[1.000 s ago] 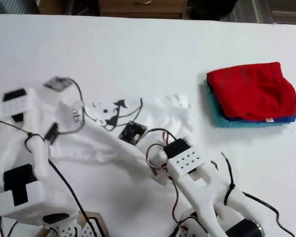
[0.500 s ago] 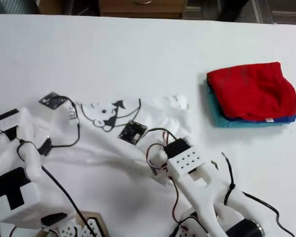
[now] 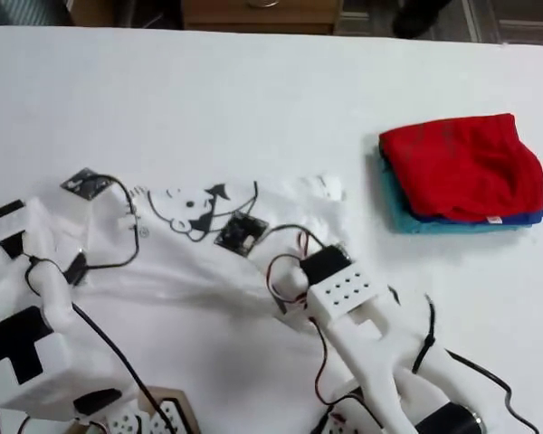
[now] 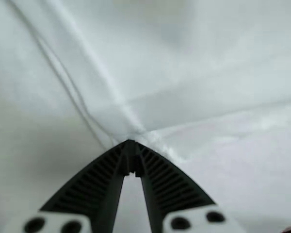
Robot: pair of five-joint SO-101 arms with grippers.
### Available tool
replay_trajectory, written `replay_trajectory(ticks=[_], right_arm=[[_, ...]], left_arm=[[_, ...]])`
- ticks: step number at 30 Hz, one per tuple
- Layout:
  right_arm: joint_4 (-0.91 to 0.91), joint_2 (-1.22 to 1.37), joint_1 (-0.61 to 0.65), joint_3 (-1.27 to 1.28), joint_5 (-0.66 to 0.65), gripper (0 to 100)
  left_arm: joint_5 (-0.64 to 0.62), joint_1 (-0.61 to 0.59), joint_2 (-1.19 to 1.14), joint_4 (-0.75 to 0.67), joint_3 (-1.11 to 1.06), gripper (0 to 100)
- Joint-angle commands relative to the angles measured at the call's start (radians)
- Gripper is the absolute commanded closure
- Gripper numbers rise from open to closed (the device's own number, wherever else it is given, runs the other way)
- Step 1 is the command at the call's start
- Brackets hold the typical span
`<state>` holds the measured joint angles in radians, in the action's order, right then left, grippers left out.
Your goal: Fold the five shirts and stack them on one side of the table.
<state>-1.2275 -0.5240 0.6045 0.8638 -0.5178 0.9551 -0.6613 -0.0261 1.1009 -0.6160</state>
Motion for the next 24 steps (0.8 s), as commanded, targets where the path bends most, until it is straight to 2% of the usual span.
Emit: replay_trajectory(ticks=[1, 4, 12, 20, 22, 24], right_arm=[[-0.025, 0.030, -0.013, -0.126, -0.064, 97.8], [-0.021, 0.182, -0.047, -0.213, -0.110, 97.8], [-0.036, 0.591, -0.185, -0.623, -0.250, 97.8], [-0.147, 0.924, -0.191, -0.994, -0.252, 97.3], [-0.200, 0.978, -0.191, -1.080, -0.252, 94.6], [-0.249, 1.010, -0.200, -1.166, -0.235, 86.9]], left_arm=[[0.008, -0.018, 0.008, -0.049, -0.038, 97], [0.008, -0.018, 0.011, -0.098, -0.087, 97], [0.008, -0.023, 0.009, -0.103, -0.088, 97], [0.008, -0.020, 0.009, -0.103, -0.088, 97], [0.008, -0.020, 0.009, -0.103, -0.088, 97], [0.008, -0.020, 0.009, -0.103, -0.088, 97]])
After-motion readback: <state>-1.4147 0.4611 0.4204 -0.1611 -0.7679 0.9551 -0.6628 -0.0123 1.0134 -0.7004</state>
